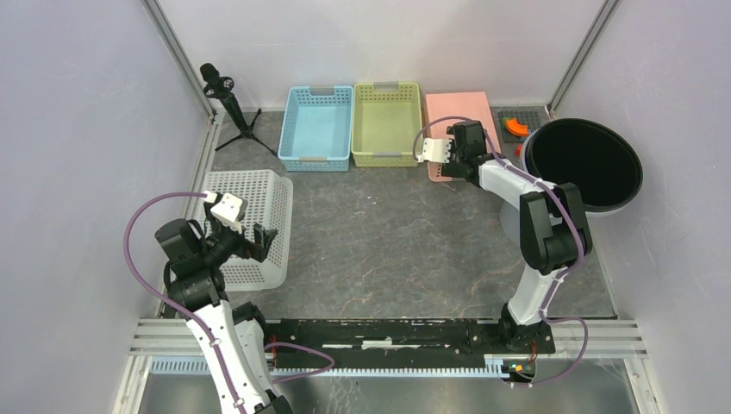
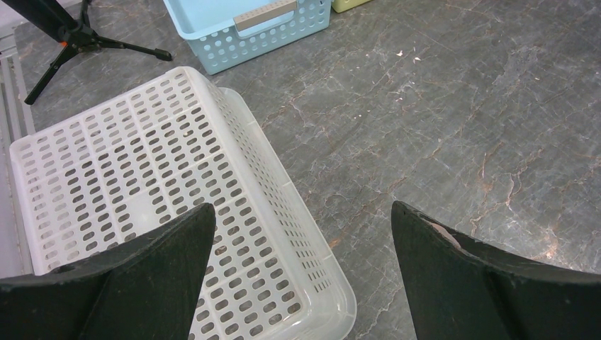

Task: Turn the large container upside down
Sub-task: Move the container to the center of the board.

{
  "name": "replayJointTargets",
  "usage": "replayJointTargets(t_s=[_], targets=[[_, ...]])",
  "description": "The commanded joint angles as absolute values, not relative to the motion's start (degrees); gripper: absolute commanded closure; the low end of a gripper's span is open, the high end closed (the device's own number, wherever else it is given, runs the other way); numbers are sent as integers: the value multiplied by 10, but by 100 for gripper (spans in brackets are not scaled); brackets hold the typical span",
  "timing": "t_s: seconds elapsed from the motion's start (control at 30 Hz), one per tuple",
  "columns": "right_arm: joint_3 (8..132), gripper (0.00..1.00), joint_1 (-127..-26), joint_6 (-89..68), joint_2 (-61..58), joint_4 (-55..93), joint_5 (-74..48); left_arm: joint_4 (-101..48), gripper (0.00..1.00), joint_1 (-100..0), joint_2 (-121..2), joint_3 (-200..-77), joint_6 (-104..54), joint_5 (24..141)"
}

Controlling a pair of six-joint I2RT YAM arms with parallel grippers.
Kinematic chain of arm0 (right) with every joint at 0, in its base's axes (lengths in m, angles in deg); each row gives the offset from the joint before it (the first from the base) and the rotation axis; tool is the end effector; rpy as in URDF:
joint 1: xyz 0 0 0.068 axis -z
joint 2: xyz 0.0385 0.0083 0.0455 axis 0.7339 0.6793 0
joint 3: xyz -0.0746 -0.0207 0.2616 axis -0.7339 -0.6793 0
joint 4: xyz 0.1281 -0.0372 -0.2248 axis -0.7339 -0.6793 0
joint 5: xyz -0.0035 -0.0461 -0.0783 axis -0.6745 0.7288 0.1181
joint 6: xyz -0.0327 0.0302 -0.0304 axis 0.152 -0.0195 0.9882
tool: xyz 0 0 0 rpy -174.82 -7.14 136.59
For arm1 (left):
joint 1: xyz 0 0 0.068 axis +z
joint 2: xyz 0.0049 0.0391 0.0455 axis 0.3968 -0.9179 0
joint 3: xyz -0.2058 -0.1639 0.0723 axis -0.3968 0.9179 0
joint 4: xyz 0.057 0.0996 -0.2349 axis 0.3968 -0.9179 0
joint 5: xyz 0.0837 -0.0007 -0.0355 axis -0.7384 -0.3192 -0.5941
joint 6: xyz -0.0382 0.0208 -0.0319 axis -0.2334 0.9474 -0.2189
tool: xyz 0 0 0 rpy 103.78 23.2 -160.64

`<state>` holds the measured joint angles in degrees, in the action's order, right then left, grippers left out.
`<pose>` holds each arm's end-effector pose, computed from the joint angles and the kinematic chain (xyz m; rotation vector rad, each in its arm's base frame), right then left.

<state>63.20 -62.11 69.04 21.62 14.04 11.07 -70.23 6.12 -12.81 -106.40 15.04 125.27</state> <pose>0.3888 0.0928 0.2063 -1.5470 1.8404 -0.8357 0.1010 0.0254 0.2982 0.4911 1.8357 -0.2519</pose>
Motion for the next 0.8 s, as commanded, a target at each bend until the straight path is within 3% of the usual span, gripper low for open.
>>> replayJointTargets(t_s=[0.0,0.77], targets=[[682,11,-620,655,237,139,95,-683,0,62,-127,-1063,144,1256],[688,8,-619,658,220,133,122,-683,0,62,-126,-1063,143,1254]])
